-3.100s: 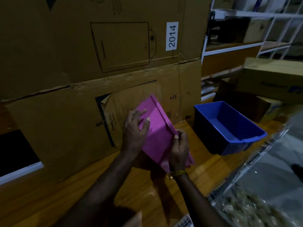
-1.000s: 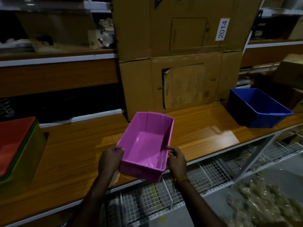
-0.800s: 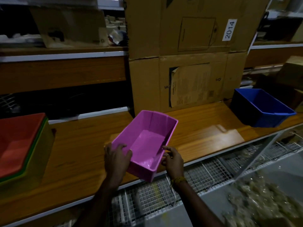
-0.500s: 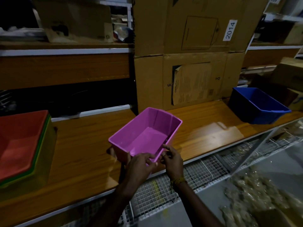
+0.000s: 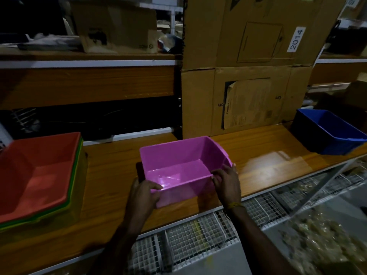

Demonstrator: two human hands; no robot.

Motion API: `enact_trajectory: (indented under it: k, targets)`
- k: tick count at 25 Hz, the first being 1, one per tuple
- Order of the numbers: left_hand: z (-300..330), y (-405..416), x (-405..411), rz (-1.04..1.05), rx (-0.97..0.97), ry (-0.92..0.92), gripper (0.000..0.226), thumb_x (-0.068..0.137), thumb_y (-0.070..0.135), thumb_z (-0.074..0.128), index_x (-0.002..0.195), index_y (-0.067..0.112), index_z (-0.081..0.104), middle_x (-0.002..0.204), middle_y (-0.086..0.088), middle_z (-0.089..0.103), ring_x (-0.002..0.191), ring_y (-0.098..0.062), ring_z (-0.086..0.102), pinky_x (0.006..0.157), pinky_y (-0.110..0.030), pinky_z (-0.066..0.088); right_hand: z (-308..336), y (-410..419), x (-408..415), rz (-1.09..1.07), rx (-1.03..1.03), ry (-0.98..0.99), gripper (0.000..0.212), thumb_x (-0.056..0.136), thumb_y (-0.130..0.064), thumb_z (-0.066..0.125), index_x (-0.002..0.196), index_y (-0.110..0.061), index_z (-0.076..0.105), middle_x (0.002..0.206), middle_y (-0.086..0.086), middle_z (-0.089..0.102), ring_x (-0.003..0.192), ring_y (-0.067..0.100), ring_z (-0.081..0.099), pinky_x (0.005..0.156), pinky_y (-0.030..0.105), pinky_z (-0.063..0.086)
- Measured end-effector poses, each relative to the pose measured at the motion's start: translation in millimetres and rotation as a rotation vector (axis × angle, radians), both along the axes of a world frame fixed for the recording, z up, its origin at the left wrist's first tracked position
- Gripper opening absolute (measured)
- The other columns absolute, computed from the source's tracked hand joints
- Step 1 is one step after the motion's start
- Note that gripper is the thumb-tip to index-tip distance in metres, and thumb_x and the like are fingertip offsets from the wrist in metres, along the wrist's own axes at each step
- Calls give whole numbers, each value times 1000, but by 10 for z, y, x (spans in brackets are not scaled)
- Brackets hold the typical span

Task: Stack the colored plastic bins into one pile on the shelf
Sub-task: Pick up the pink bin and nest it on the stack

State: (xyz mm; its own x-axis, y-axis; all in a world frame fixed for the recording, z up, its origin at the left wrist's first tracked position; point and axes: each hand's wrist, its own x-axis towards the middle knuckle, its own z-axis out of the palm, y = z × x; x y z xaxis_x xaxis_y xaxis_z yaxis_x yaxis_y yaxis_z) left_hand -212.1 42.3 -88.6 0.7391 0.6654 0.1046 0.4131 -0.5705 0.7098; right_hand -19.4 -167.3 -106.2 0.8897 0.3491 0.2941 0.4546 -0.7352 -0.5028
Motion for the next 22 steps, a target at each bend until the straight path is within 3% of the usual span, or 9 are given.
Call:
enact_trajectory:
  k: [3, 7, 10, 12, 14, 18, 20, 22]
  targets:
    - [-76, 191, -2, 119, 179, -25, 29, 81, 6, 62, 95, 29, 72, 103, 7, 69, 98, -24, 56, 80, -34, 45, 24, 30, -146, 54, -8, -26, 20, 85, -21, 65, 104, -20, 71, 100, 11, 66, 99, 35, 59, 82, 39, 47]
    - [-161, 144, 204, 114, 129, -30, 29, 84, 12, 61, 109, 18, 73, 113, -9, 66, 106, -31, 61, 92, -40, 50, 10, 123, -543, 185, 83, -55, 28, 85, -36, 58, 110, -26, 67, 94, 1, 69, 87, 24, 65, 78, 40, 52]
    - [-211, -187, 364, 65, 102, 27, 35, 86, 30, 62, 119, 23, 69, 139, -14, 50, 127, -36, 48, 105, -47, 43, 39, 146, -733, 221, 205, -30, 24, 90, -32, 55, 111, -28, 66, 98, 0, 67, 89, 20, 65, 79, 39, 53]
    - [-222, -471, 415, -19, 138, 39, 31, 88, 37, 61, 116, 27, 70, 148, -16, 42, 134, -42, 38, 112, -49, 34, 112, 128, -789, 220, 300, -26, 22, 91, -25, 54, 108, -23, 68, 97, 2, 66, 89, 19, 65, 78, 27, 52]
    - [-213, -649, 428, -93, 83, 12, 19, 88, 39, 62, 99, 28, 73, 148, -16, 43, 136, -46, 33, 113, -49, 26, 199, 96, -781, 212, 385, -39, 21, 91, -22, 54, 104, -20, 70, 94, 0, 67, 82, 15, 64, 73, 19, 50]
    - [-242, -419, 373, -174, 15, -80, 23, 75, 50, 57, 67, 29, 62, 131, -3, 55, 115, -29, 52, 99, -42, 45, 242, -2, -637, 88, 460, -25, 19, 89, -17, 56, 101, -18, 71, 96, 1, 69, 85, 16, 65, 73, 34, 55]
    - [-177, -220, 311, -220, -55, -105, 16, 77, 35, 69, 67, 27, 60, 137, 0, 51, 111, -19, 57, 96, -35, 47, 222, -52, -546, 17, 407, -34, 20, 88, -15, 56, 102, -16, 71, 99, 4, 67, 93, 22, 62, 80, 40, 55]
    - [-125, -82, 235, -184, -67, -126, 13, 81, 18, 72, 79, 28, 65, 143, 5, 41, 119, -12, 49, 97, -29, 42, 226, -46, -472, -18, 326, 14, 19, 90, -12, 58, 105, -16, 70, 106, 8, 62, 101, 24, 56, 87, 42, 52]
